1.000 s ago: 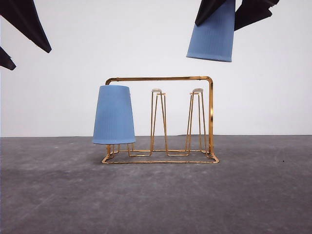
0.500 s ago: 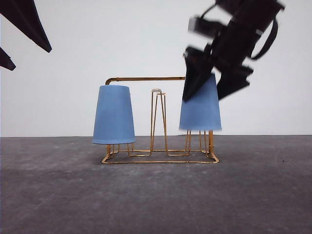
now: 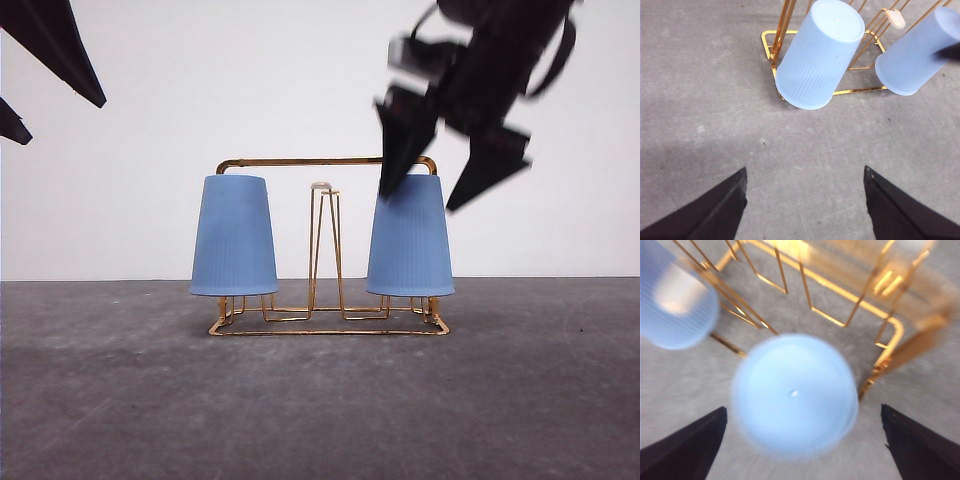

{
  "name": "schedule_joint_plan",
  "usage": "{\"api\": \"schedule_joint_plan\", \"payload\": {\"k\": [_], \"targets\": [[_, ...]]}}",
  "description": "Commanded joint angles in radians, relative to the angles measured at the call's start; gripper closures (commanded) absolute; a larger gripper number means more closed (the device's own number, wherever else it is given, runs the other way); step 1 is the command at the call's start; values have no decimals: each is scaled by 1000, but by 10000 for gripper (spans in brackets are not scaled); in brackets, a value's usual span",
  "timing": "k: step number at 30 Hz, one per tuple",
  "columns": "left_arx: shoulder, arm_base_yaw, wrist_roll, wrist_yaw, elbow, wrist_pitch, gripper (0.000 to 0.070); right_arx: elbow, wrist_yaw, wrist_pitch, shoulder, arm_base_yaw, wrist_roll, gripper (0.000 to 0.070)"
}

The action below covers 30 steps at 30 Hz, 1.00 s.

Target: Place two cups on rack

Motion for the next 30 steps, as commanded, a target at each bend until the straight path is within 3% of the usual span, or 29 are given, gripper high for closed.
{"api": "schedule_joint_plan", "payload": {"k": [1,5,8,17,21,26,30], "targets": [[6,-4,-2,-1,15,6,271,59,-3,-95,-22,4,19,82],[1,-4,-1,-1,15,-12,272,71,-4,-222,-70,4,-1,90],[-6,-4,1,-9,15,-36,272,31,-21,-235,-111,-1,-2,92],[-110,-4,3,-61,-45,-68,272,-457,-56,186,-490,-20,13,94],[-196,-4,3,-88,-93,-64,272,-672,-56,341,-661,-19,77,94],[-302,-4,3,-103,-171,-54,272,-904,-51,530,-847,-9,214,107],[-339,-4,3,-103,-218,-49,272,-1015,-50,636,-921,-5,254,116]]}}
